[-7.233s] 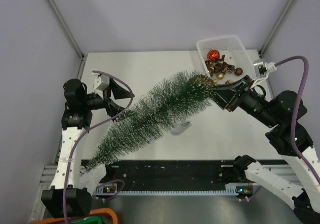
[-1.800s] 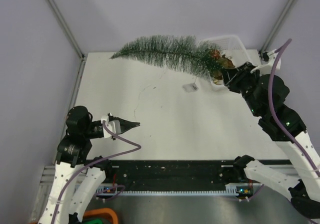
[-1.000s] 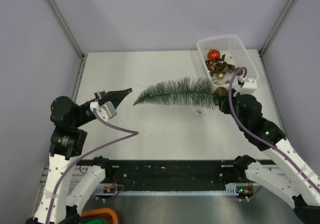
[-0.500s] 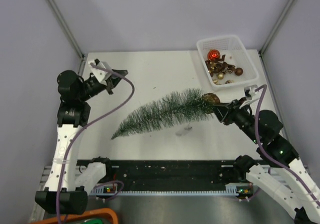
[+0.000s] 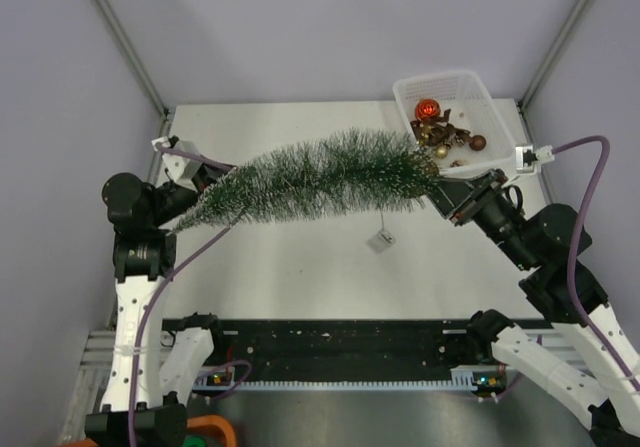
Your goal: Decorate the small christmas tree
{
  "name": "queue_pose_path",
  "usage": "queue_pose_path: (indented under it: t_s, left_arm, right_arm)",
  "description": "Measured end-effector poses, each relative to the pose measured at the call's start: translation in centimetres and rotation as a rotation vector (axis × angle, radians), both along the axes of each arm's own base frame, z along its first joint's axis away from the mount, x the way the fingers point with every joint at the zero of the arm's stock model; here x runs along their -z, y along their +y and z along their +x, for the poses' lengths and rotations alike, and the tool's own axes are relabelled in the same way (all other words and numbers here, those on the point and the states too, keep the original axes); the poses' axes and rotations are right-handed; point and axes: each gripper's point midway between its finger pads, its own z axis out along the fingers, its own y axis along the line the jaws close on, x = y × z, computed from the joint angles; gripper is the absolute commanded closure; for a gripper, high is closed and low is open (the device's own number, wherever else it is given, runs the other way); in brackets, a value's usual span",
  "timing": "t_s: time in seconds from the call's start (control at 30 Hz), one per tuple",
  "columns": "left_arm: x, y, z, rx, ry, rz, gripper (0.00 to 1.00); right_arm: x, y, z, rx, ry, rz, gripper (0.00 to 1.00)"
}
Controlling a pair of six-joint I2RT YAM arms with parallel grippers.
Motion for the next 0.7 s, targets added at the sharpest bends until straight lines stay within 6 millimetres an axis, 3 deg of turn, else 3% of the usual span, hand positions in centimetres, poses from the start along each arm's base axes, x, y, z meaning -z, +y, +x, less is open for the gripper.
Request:
queue_pose_path:
  t_s: [0.13, 0.37, 0.53, 0.7]
  left_arm:
    - [0.0, -0.3, -1.7, 0.012, -0.001, -0.024, 1.00]
    - [-0.6, -0.5, -4.2, 0.015, -0.032, -0.041, 1.00]
    - [-0.5, -0.6, -5.9, 0.006, -0.063, -0.051, 1.00]
    - [-0.7, -0.6, -6.4, 0.003, -0.045, -0.076, 1.00]
  right_arm:
    - [-1.2, 0.3, 1.0, 0.023, 0.037, 0.073, 1.00]
    - [-2.2, -1.8, 3.0, 0.184, 0.062, 0.091, 1.00]
    - [-1.5, -3.4, 4.1, 0.292, 0.088, 0.057, 1.00]
    - [0.0, -4.8, 6.0, 0.422, 0.153, -0.029, 1.00]
